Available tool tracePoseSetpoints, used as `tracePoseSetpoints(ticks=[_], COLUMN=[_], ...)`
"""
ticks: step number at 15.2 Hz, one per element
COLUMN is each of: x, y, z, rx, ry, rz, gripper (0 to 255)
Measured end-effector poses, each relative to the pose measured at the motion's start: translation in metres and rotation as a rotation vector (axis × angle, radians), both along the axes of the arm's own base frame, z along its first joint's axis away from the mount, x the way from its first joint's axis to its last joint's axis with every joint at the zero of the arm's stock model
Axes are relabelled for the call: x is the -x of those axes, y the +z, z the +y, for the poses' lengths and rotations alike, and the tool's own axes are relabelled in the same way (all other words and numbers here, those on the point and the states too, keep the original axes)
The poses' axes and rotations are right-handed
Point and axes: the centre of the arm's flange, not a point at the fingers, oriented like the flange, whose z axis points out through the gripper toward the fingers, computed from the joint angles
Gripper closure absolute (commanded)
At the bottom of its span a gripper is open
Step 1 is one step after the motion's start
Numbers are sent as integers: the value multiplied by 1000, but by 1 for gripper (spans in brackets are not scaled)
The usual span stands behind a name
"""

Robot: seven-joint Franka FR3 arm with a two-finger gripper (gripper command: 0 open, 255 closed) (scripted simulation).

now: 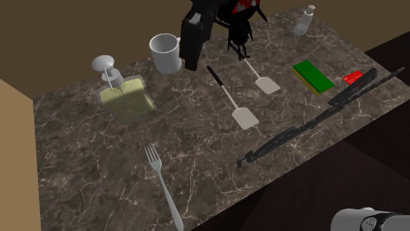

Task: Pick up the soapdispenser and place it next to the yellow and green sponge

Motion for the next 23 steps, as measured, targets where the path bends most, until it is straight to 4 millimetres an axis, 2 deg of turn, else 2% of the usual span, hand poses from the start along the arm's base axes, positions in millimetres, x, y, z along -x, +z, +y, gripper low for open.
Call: tracePoseSetpoints(ticks=[7,14,17,23], x=[-67,-139,-148,-150], y=[-53,-104,-120,-149], z=[25,60,67,71], rx=[-27,-53,-57,-57], ry=[119,237,252,254], rz=[0,-1,-1,-1], gripper=[0,0,0,0])
